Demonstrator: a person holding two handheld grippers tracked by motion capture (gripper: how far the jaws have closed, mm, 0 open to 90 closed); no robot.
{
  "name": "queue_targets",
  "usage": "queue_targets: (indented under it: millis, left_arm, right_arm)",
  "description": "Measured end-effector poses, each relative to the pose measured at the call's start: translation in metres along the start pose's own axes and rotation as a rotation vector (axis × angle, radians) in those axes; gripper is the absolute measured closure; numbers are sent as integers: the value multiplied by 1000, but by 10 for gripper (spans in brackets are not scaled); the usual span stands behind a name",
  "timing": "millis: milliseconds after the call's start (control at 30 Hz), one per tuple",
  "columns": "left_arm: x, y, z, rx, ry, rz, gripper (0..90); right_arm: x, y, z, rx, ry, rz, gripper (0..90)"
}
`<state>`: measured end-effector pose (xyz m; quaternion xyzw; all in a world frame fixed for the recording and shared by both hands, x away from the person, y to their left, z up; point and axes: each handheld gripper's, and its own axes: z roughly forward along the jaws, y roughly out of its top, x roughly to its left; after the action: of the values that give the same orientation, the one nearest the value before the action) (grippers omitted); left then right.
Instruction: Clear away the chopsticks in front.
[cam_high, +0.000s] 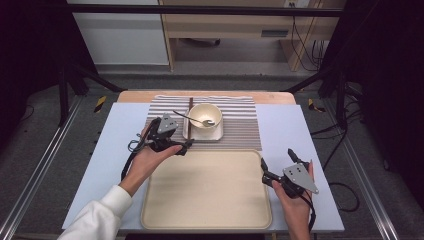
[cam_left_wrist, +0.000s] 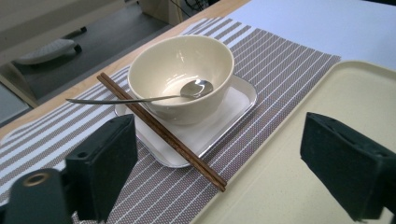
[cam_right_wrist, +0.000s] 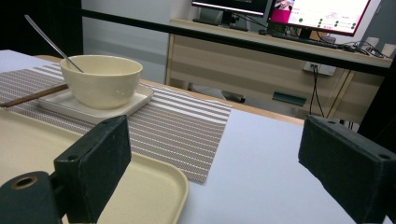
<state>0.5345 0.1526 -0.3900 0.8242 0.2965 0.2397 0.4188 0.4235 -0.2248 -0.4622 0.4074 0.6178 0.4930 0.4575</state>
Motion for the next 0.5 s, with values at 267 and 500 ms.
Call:
queue_targets:
  millis: [267, 500]
  left_arm:
    - [8, -1, 12, 46, 1, -74, 245]
    - [21, -6, 22, 95, 28, -145, 388]
  right_arm:
    - [-2, -1, 0, 4, -17, 21, 99]
    - [0, 0, 0, 5, -13, 15, 99]
